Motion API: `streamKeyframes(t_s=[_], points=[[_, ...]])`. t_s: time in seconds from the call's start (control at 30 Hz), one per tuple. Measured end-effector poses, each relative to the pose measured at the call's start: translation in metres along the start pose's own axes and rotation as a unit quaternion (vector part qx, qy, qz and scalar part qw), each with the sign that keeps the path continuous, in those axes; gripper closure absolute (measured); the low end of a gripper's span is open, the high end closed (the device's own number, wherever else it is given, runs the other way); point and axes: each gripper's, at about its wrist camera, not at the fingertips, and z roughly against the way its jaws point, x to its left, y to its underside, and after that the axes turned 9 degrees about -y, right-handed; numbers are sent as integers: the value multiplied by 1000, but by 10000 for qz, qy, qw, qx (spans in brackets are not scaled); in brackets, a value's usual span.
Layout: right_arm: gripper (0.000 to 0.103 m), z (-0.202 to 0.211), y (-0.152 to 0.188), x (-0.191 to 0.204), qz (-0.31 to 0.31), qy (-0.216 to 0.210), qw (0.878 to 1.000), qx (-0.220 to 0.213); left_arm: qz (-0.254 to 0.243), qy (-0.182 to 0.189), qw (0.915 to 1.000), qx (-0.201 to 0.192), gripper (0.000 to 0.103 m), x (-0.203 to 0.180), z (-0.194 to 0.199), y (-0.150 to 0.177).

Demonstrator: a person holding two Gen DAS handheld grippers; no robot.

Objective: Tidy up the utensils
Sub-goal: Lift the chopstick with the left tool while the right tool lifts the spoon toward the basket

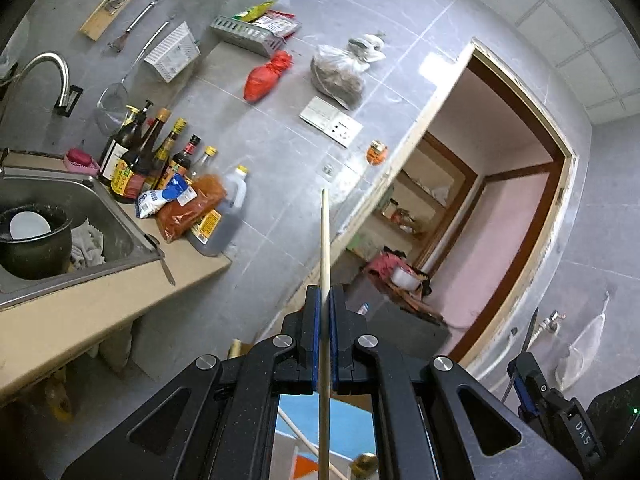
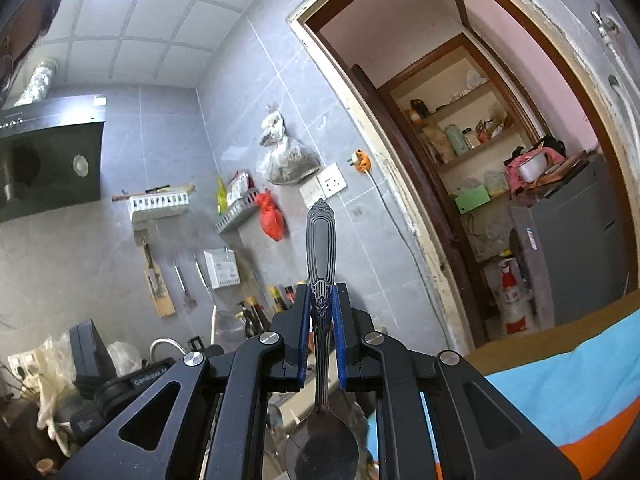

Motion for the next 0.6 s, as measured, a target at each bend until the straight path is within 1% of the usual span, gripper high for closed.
streamKeyframes(t_s=[0.13,0.27,0.4,0.6], points=[[95,-6,13,-6,-45,44,10000,-71,73,18,9999,-135,101,8,-5,6],[95,-10,27,-12,-42,49,9999,-113,-78,4,9995,-291,101,7,-10,14],[95,-15,40,-12,88,21,10000,-21,-223,-8,9991,-352,101,6,-14,22],[95,-19,52,-10,336,21,9993,137,-240,-70,9988,-423,101,10,-16,30]])
